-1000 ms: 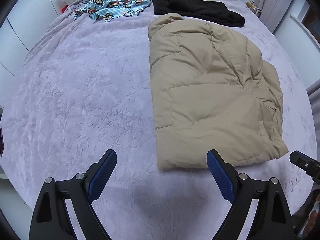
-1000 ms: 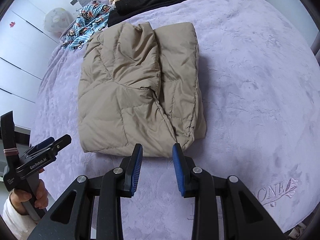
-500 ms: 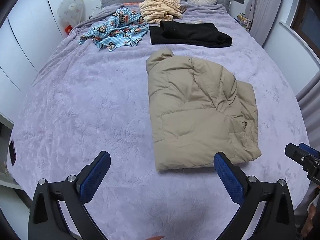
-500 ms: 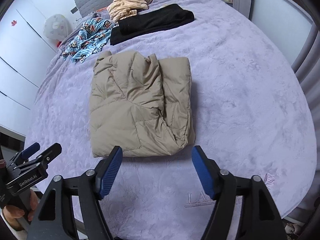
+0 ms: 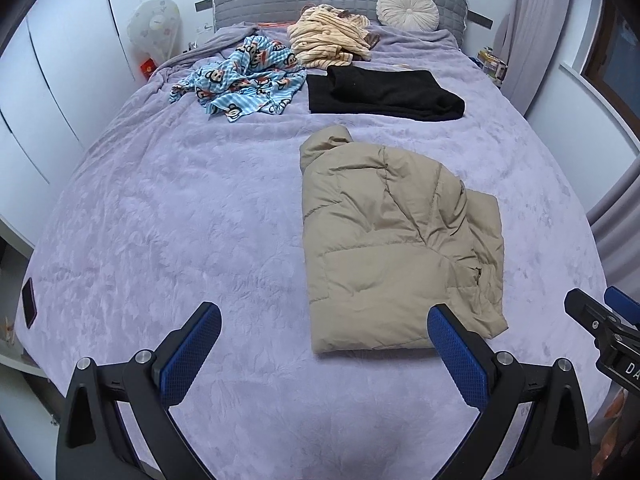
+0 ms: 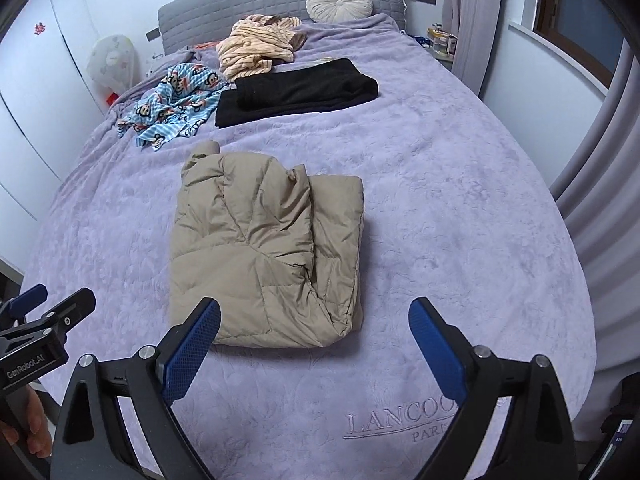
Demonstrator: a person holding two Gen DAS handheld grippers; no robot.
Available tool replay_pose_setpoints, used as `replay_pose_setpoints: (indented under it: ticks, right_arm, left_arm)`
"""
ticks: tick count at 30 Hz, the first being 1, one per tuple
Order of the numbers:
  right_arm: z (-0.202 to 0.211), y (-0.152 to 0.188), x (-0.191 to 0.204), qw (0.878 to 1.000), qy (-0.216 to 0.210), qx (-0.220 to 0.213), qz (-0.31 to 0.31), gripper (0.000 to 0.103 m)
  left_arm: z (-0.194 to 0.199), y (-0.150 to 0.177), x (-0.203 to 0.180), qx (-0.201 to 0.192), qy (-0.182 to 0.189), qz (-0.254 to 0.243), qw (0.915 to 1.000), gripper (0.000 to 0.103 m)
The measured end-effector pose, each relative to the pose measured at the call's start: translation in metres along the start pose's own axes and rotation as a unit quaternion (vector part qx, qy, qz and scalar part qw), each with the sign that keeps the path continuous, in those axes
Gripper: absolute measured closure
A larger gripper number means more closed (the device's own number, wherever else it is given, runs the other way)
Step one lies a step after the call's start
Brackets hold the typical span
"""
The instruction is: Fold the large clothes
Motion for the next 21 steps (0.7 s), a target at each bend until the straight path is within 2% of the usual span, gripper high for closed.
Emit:
replay_pose_setpoints:
  ticks: [21]
  right_arm:
    - [0.0033,0.0035,0.0046,1.000,-0.001,0.001,0.003,0.007]
  left_arm:
    - [0.0050,0.0014,0.0012,-0.002,0.001,0.003,1.0000,0.000]
Point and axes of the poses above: each gripper's, at about its wrist camera, not at the fingertips, and z roughly against the way its jaws point, x to its left, y to its underside, the point moved 1 cm from there along -z, roughly the way its jaws point, and after that the axes turned 1 degree about -x, right-handed, at the moved point
